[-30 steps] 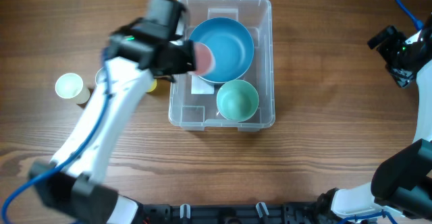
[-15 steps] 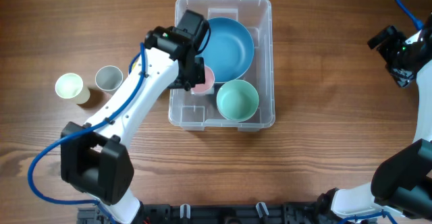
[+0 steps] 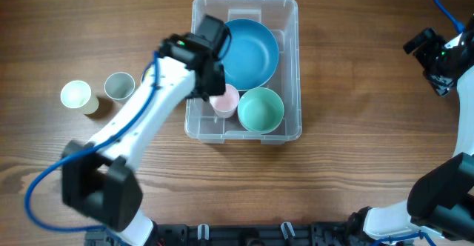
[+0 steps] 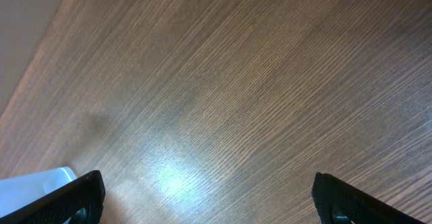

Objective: Pack container
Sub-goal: 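Carry the pink cup with the left gripper into the container, release, then move the left gripper to the cream cup and grasp its rim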

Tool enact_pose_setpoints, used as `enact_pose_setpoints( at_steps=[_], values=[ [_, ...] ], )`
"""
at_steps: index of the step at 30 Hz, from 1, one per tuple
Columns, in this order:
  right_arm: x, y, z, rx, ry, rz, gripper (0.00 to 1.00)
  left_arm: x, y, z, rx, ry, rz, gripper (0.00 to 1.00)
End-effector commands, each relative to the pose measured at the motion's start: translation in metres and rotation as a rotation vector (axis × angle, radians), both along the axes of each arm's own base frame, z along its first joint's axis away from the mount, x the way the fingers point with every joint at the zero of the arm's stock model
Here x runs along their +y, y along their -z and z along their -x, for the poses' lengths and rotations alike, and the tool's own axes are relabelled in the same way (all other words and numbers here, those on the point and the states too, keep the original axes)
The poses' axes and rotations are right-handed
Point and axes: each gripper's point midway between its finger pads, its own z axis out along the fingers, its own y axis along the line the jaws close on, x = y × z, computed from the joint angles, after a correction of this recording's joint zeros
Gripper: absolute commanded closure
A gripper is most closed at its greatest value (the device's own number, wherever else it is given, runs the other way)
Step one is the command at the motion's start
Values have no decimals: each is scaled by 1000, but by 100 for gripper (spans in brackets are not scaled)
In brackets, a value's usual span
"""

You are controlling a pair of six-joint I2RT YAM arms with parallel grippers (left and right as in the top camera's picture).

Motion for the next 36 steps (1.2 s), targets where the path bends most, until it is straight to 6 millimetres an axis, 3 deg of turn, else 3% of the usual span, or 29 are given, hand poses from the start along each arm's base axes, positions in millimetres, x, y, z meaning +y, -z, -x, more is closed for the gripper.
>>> enact_pose_setpoints(
  at_steps=[1, 4, 7, 9, 15, 19, 23, 25, 27, 29, 31, 33, 36],
  values=[
    [1, 3, -1, 4, 2, -6, 0, 48, -103, -15, -261, -121, 46, 40],
    [1, 3, -1, 4, 2, -6, 0, 135, -132, -7, -335, -337, -53, 34],
    [1, 3, -1, 4, 2, -6, 0, 202, -125, 5, -284, -530, -92, 32],
    [1, 3, -1, 4, 2, -6, 0, 249, -104, 13, -202, -679, -51, 32],
    [1, 3, -1, 4, 2, -6, 0, 322, -26, 24, 20, -896, -3, 32],
    [1, 3, -1, 4, 2, -6, 0, 340, 34, 25, 170, -916, 2, 33],
    [1, 3, -1, 4, 2, -6, 0, 347, 73, 26, 262, -922, 7, 45],
    [1, 3, -1, 4, 2, -6, 0, 349, 85, 27, 285, -923, 8, 55],
    [1, 3, -1, 4, 2, -6, 0, 352, 90, 27, 290, -929, 10, 77],
    [1, 3, -1, 4, 2, -6, 0, 354, 88, 27, 284, -926, 10, 94],
    [1, 3, -1, 4, 2, -6, 0, 356, 78, 28, 262, -930, 9, 96],
    [1, 3, -1, 4, 2, -6, 0, 357, 54, 28, 213, -936, 6, 96],
    [1, 3, -1, 4, 2, -6, 0, 345, -1, 23, 87, -914, 48, 96]
  ],
)
